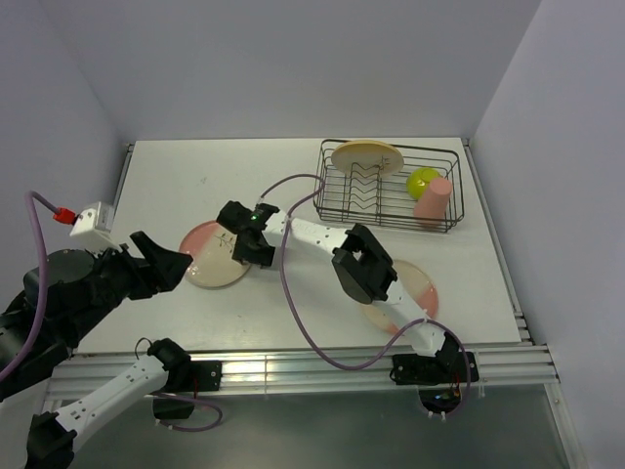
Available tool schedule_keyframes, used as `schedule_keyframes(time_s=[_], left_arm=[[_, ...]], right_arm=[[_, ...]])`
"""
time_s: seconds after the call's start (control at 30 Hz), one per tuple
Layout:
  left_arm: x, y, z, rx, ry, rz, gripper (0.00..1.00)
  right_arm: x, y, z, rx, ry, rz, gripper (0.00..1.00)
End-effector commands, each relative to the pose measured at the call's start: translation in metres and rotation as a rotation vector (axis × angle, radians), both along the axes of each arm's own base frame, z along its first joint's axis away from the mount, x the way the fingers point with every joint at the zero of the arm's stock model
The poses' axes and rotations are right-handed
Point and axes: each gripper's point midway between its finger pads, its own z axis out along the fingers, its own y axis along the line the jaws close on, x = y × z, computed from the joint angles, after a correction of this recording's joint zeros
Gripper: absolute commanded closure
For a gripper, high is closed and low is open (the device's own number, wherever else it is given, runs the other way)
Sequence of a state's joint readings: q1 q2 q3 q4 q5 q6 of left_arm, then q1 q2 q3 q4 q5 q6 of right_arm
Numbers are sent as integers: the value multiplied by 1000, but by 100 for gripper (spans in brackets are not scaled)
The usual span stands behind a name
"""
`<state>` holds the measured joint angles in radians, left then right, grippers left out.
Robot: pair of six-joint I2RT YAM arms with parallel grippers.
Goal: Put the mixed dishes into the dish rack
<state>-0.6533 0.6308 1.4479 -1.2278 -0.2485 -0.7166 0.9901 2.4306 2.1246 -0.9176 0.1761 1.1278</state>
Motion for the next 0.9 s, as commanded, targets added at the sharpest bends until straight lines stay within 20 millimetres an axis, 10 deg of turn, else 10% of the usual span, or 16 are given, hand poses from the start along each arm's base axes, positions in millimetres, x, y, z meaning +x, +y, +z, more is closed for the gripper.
schedule_keyframes(time_s=[0.0,0.17,0.3,0.87], left_arm=[[-3,0,-2,22,-15,-28,20],[2,-6,-15,61,20,-48,20],[5,-7,-31,101,75,-44,19],[22,-62,-130,158,379,-179,18]], right_arm=[[-3,-18,-3,-49,-13,-16,38],[-2,-12,-20,-75,14,31,56],[-1,-19,-25,-80,18,2,100],[-69,-144,-9,-92,-1,-51,100]])
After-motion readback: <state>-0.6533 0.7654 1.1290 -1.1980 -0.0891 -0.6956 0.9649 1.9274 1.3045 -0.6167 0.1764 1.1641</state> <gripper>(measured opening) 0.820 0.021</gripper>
